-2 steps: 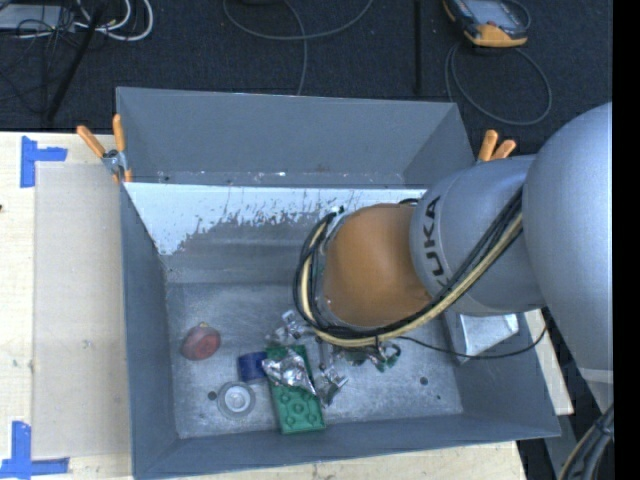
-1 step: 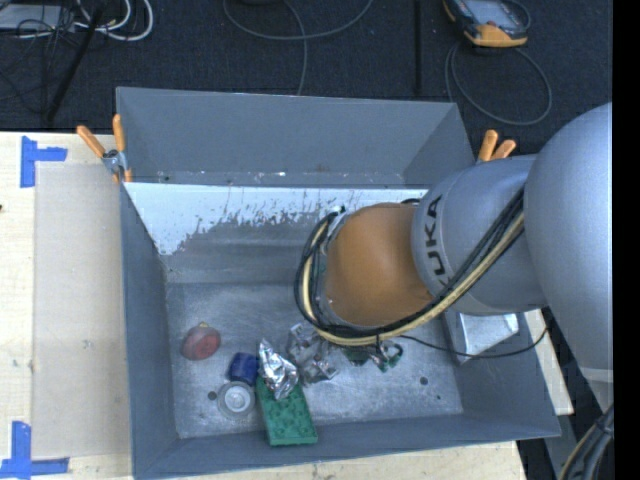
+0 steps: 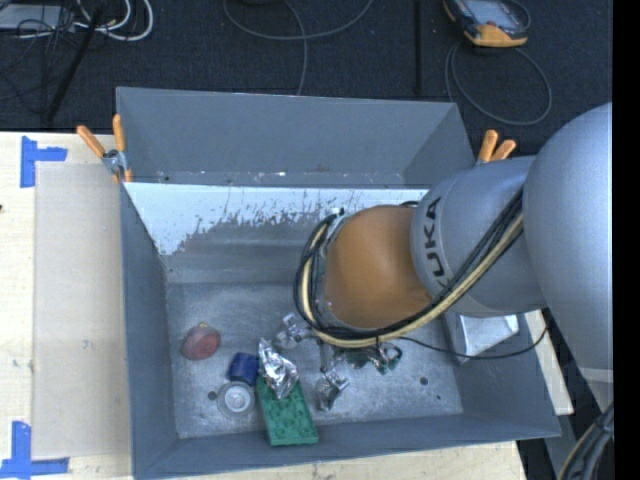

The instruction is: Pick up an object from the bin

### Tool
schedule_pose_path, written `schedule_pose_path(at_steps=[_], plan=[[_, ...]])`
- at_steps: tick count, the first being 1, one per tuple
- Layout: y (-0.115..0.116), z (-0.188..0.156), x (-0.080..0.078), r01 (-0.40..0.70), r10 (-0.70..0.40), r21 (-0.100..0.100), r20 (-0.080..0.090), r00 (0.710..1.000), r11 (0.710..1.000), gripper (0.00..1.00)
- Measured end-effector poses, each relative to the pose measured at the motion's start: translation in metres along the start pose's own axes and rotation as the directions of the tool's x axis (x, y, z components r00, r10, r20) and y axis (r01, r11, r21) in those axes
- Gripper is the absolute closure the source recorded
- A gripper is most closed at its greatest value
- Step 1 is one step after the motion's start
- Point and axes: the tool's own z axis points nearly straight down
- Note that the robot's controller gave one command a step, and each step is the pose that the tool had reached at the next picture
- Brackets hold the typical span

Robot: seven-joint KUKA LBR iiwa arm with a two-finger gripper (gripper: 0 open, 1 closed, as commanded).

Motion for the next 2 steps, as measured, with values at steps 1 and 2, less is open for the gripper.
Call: schedule_pose_path(at_steps=[1, 2], plan=[[0.0621, 0.0008, -0.0095, 0.086, -0.086, -0.002, -0.003, 0.996, 0.996, 0.0], [0.061, -0.0001, -0.0102, 0.084, -0.084, -0.002, 0.002, 0.996, 0.996, 1.0]])
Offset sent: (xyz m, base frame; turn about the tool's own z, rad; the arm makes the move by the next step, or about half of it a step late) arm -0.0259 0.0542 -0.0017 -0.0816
